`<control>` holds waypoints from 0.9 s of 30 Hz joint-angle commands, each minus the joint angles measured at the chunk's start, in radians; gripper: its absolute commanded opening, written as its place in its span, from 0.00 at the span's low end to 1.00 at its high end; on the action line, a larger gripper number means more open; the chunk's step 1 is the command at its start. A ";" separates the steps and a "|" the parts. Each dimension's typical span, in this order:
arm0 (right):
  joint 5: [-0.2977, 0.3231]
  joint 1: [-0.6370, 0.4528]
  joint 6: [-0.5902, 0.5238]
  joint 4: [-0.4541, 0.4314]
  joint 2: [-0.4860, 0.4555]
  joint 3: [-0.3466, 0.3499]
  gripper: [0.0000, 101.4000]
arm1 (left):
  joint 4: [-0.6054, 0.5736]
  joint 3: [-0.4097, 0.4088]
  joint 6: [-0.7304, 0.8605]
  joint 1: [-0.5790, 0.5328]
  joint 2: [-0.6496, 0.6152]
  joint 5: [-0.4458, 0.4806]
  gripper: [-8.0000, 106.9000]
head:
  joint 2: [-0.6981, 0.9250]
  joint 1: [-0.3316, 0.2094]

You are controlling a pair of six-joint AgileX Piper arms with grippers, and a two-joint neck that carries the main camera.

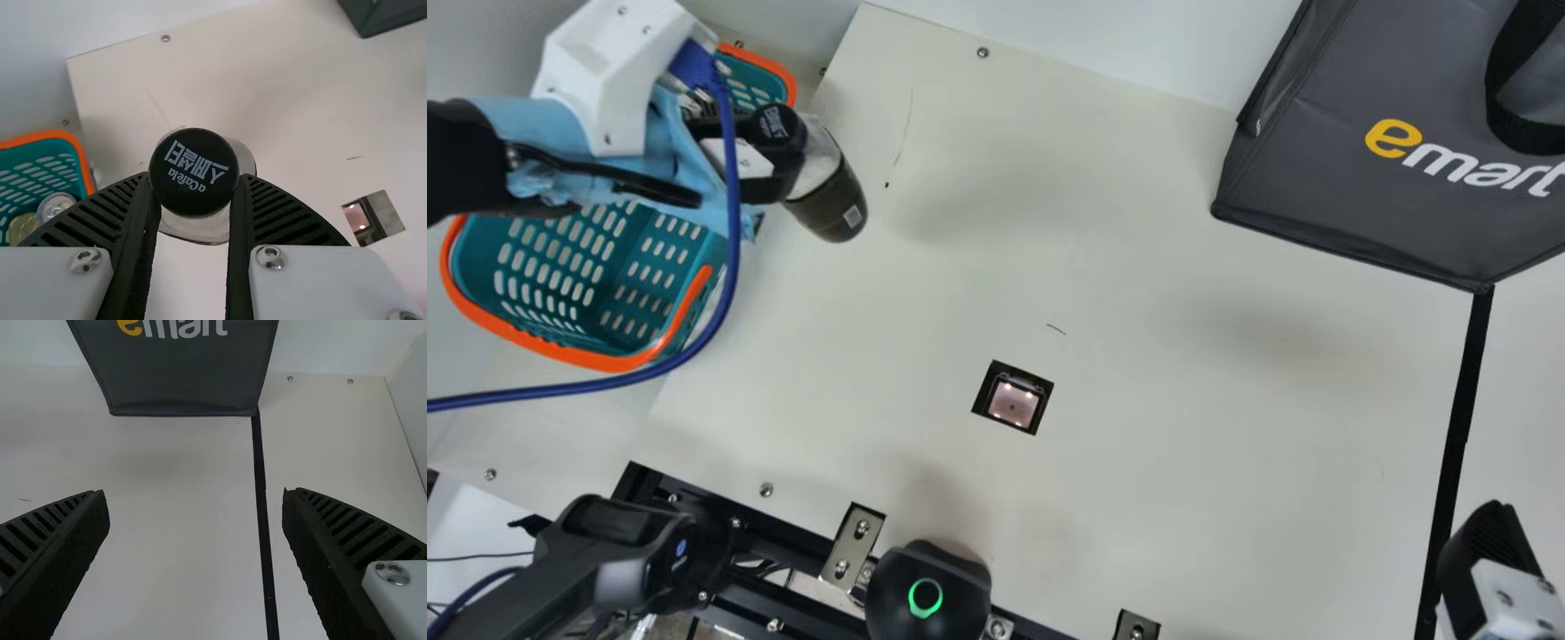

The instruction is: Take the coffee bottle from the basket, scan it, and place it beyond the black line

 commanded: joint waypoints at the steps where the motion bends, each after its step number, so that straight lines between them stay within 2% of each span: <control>1: 0.000 0.000 0.000 0.000 0.000 0.000 0.90 | 0.006 0.004 -0.008 -0.052 -0.001 -0.007 0.16 | 0.002 -0.026; 15: 0.000 0.000 0.000 0.000 0.000 0.000 0.90 | 0.021 0.035 -0.046 -0.263 0.002 -0.032 0.16 | 0.002 -0.026; 27: 0.001 0.000 0.000 0.000 0.000 0.000 0.90 | -0.025 0.037 -0.002 -0.374 0.035 -0.046 0.16 | 0.002 -0.026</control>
